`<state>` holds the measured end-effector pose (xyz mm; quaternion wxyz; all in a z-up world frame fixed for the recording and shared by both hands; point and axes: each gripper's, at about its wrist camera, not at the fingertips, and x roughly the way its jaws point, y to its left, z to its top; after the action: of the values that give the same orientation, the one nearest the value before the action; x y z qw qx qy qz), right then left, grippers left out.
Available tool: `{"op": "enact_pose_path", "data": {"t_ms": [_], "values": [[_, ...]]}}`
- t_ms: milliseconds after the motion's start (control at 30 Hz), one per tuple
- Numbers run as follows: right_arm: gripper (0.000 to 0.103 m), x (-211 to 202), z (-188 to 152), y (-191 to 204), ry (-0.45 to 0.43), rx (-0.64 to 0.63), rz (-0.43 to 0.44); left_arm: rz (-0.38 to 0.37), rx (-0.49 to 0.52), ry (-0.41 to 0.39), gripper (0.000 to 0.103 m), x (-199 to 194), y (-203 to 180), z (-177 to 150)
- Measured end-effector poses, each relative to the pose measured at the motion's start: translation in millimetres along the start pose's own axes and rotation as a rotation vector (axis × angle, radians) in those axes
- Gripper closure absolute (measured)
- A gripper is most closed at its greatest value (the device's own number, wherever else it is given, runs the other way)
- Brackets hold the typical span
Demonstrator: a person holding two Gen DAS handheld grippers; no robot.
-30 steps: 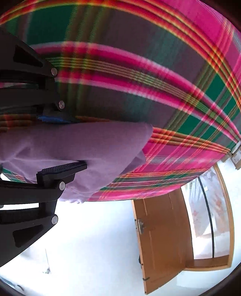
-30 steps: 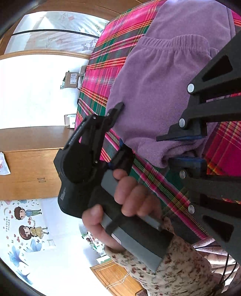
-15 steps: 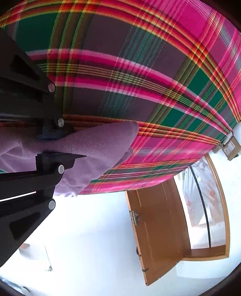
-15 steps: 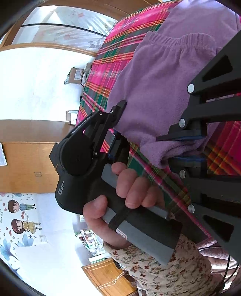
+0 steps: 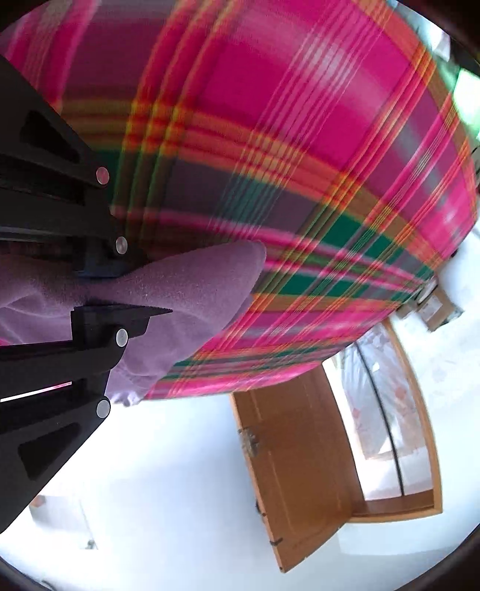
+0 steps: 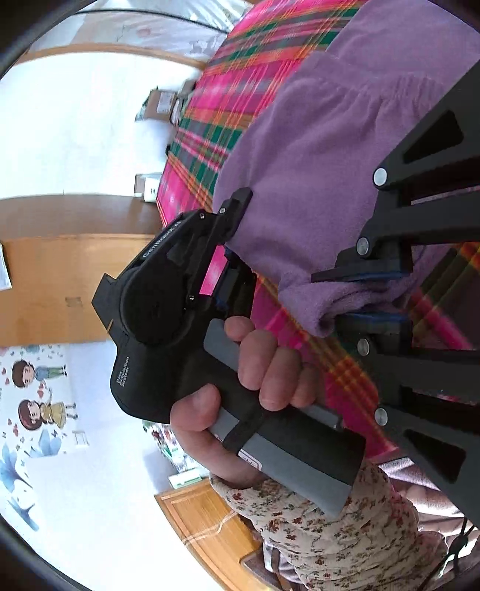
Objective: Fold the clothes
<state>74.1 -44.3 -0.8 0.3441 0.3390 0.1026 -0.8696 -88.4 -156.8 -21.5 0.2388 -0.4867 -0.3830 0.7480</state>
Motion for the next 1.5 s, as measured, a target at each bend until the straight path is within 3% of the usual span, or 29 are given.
{"op": "enact_pose_path", "data": {"t_ms": [233,667,933,1133,1300,1500], "values": [[0.090,18.6,9.8,12.0,0.018,-0.014,0.066,0.056,-0.016,-0.028,0.093,-0.5,2.7,2.9],[0.088,53.4,17.3,20.5,0.087,-0.019,0.137,0.122,-0.053,-0.058,0.092,-45.4,36.7,-2.9],[0.083,30.9,15.7,16.7,0.034,-0.042,0.134,0.185,-0.056,-0.078,0.083,-45.4,37.2,-6.1],[0.072,7.4,16.3,-19.1,-0.022,0.074,0.160,0.233,-0.091,-0.145,0.078,-74.6,39.0,-17.6],[0.072,-0.8,15.4,-59.0,-0.039,0.173,0.074,0.284,-0.090,-0.170,0.078,-85.4,28.3,-29.3],[0.066,-19.7,-2.7,-123.0,-0.056,0.345,-0.008,0.289,-0.076,-0.212,0.078,-87.3,9.9,-37.8]]}}
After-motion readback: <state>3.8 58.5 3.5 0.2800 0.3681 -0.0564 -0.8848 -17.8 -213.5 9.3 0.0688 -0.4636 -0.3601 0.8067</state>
